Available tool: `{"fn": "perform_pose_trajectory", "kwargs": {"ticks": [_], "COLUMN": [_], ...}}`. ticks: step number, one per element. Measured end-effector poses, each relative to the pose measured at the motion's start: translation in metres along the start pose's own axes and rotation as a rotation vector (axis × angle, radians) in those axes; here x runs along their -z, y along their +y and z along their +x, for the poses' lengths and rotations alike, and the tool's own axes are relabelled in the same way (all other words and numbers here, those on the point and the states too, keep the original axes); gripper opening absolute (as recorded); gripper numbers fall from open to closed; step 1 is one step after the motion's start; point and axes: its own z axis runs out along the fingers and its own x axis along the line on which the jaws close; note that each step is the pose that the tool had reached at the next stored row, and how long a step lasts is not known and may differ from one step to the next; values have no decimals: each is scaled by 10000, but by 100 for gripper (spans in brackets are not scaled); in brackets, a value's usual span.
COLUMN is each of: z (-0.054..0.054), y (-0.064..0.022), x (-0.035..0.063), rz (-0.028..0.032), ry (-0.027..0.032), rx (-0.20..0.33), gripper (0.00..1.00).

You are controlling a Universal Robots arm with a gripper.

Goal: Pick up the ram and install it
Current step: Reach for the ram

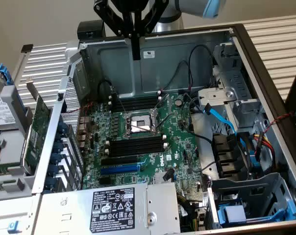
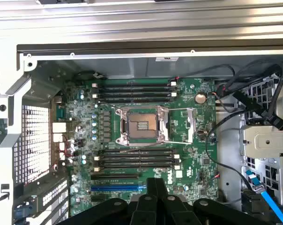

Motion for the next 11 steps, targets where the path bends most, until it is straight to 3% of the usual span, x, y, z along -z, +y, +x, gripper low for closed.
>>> {"fn": "perform_pose_trajectory", "kwargs": {"ticks": [11], "z": [0], "y": [0], "x": [0], "rz": [0], "ry": [0], "rx": [0], "gripper": [11]}}
